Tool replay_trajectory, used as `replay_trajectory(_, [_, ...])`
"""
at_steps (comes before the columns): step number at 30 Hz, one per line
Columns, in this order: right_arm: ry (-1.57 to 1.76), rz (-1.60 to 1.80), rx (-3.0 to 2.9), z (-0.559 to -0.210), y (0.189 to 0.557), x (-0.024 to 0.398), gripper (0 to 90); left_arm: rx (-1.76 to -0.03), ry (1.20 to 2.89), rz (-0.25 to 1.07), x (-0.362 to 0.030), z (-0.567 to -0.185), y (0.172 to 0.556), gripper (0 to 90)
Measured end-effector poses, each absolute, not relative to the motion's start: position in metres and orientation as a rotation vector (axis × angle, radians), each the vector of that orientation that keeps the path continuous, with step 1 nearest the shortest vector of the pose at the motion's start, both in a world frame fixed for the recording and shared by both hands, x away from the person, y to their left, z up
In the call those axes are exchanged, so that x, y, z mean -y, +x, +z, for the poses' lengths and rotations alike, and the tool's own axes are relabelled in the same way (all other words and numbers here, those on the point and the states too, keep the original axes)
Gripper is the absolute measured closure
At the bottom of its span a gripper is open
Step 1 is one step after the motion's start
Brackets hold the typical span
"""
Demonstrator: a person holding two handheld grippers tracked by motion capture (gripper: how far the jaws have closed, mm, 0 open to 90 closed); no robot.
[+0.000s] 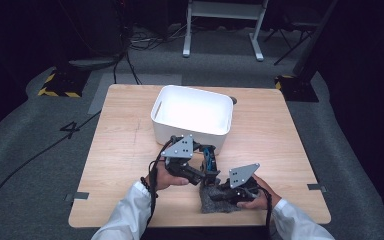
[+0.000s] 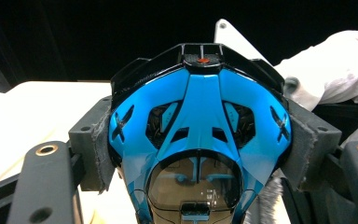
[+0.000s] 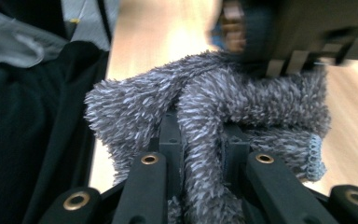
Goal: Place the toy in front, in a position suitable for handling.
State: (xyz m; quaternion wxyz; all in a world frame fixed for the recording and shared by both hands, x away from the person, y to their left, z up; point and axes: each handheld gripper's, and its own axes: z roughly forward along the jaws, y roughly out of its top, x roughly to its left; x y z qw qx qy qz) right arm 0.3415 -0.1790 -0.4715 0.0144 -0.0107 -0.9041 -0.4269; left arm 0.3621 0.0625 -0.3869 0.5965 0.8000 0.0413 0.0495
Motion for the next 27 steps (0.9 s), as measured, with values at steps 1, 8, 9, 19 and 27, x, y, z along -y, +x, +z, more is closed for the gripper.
replay_trajectory(1, [-0.018, -1.316, 2.823, -0.472, 0.34, 0.177, 76.3, -0.093, 1.857, 0.111, -0.062, -0.387, 0.362, 25.7])
replay_trajectory(8, [-0.167, -1.374, 2.875, -0.47, 0.35, 0.187, 76.3, -0.041, 1.867, 0.049, -0.058, -0.388, 0.357, 25.7])
replay_trajectory(9, [-0.201, -1.4, 2.874, -0.469, 0.353, 0.191, 76.3, -0.038, 1.866, 0.036, -0.058, -0.389, 0.357, 25.7])
replay_trajectory(19, [-0.448, -1.567, 2.878, -0.456, 0.371, 0.216, 76.4, 0.016, 1.936, -0.061, -0.046, -0.4, 0.355, 25.7])
replay_trajectory(27, [-0.388, -1.695, 2.803, -0.44, 0.367, 0.221, 76.3, 0.054, 1.971, -0.098, -0.033, -0.408, 0.354, 25.7])
